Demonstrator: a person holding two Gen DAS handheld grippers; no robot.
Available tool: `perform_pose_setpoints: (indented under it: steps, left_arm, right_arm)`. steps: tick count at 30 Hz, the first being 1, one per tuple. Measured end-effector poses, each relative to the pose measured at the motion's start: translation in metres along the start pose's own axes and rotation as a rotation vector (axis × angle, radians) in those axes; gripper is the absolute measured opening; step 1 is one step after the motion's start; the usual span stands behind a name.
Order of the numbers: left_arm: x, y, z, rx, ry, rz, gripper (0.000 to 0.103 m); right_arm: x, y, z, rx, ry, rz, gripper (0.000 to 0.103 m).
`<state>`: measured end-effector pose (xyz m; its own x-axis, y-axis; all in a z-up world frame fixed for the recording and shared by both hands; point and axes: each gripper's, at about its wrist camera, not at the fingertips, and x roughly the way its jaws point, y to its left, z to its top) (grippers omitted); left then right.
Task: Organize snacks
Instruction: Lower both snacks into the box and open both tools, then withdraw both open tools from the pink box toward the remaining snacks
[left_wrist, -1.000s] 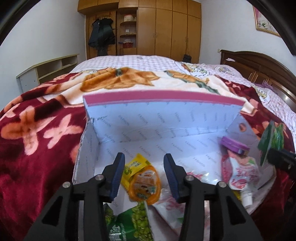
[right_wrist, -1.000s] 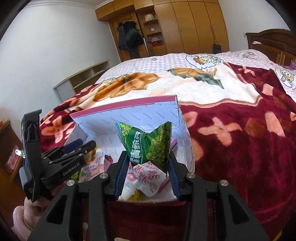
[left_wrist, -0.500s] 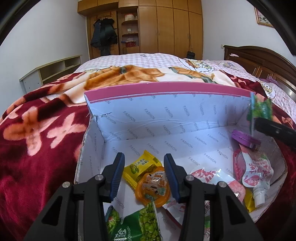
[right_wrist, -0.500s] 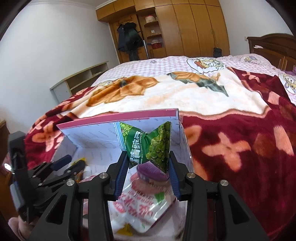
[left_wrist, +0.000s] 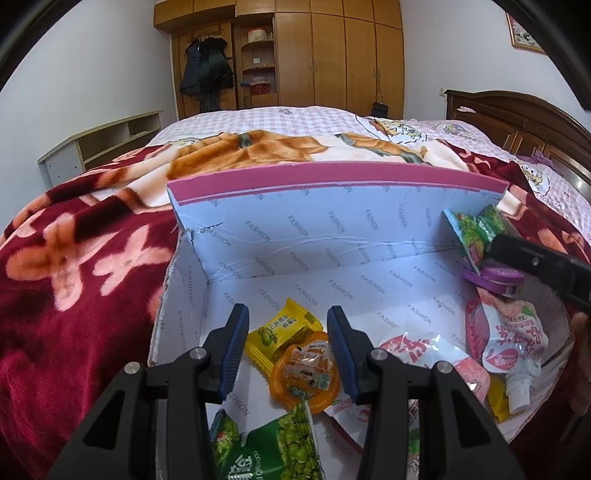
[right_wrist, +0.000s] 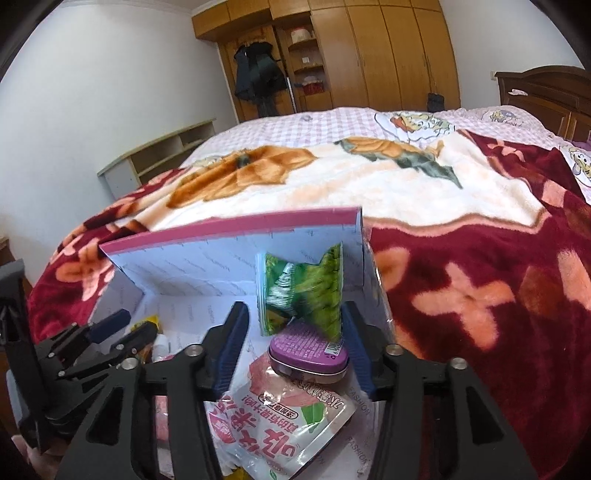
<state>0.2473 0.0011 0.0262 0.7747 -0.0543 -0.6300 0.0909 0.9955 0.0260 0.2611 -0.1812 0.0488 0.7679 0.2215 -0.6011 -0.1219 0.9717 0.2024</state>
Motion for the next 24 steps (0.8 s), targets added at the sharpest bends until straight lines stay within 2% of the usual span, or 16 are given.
perform_pose_setpoints:
  steps: [10, 14, 24]
  left_arm:
    - [-0.013, 0.002, 0.004, -0.031, 0.008, -0.049, 0.046]
    - [-0.029, -0.002, 0.005, -0.013, -0.012, -0.049, 0.052]
    - [-0.079, -0.003, -0.003, 0.003, -0.040, -0.083, 0.055]
  right_arm:
    - [-0.030, 0.004, -0.003, -0.005, -0.035, 0.031, 0.056]
    - [-0.044, 0.007, -0.007, 0.003, -0.044, 0.052, 0.056]
    - [-0.084, 0.014, -0.028, 0.025, -0.049, 0.081, 0.056]
